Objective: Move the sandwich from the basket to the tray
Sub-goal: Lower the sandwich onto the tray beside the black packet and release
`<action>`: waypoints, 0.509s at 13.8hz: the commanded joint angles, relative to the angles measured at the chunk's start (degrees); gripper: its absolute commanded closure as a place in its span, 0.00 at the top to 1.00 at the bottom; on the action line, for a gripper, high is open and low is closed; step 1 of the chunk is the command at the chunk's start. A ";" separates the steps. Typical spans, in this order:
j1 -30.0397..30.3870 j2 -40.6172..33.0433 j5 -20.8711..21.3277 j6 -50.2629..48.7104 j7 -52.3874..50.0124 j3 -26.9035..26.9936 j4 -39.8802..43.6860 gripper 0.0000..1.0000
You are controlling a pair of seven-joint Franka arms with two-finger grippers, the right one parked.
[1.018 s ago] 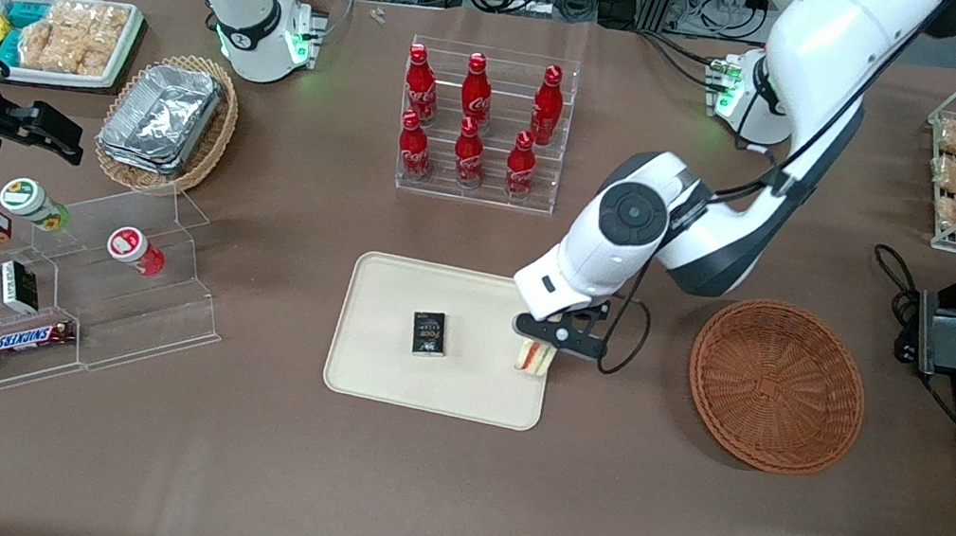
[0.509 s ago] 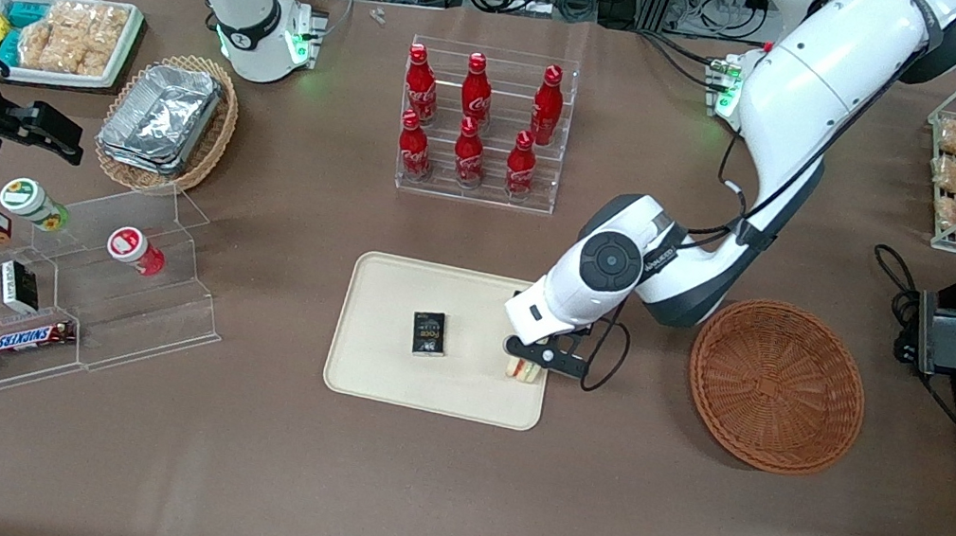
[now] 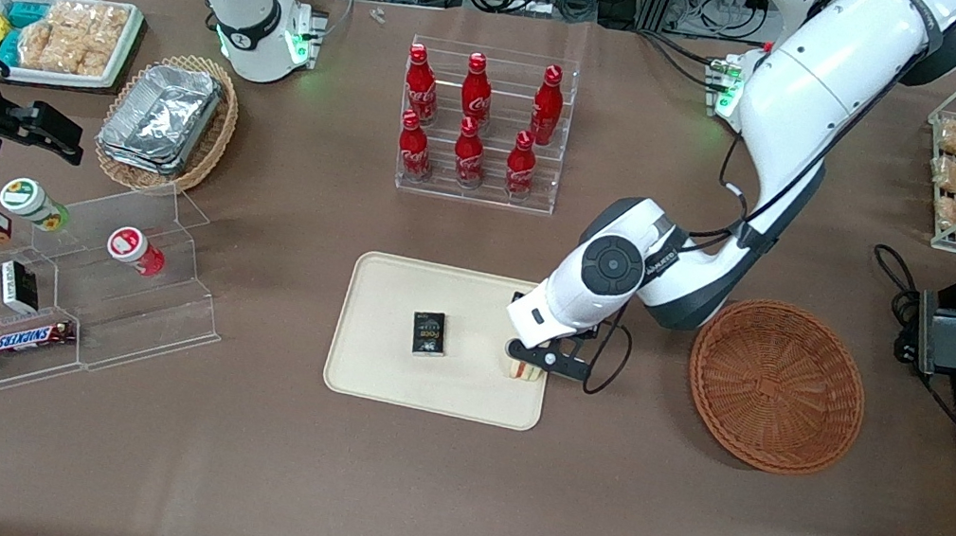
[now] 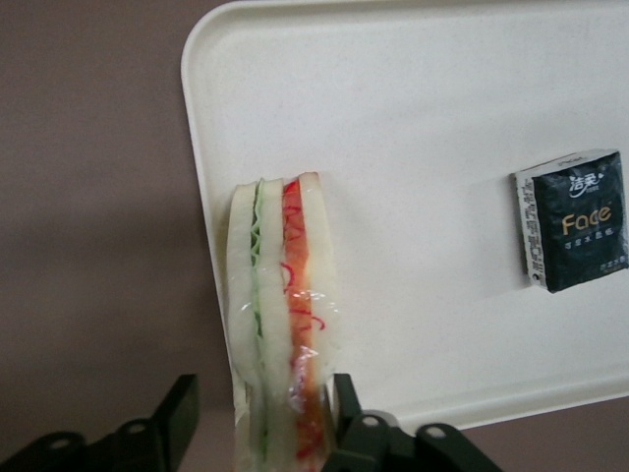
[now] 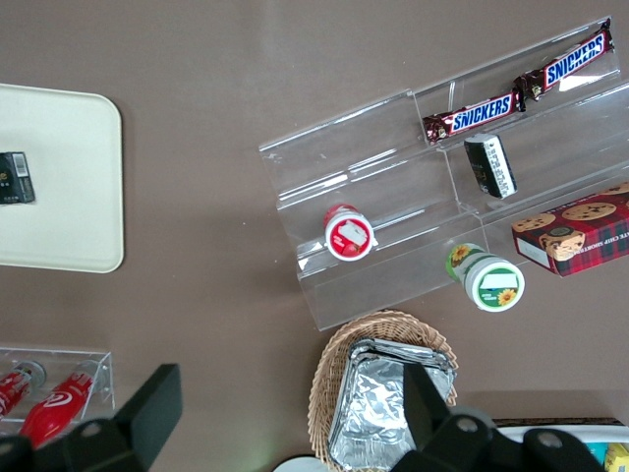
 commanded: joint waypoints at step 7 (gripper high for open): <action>5.99 -9.84 0.22 -18.76 -2.81 -0.72 3.48 0.99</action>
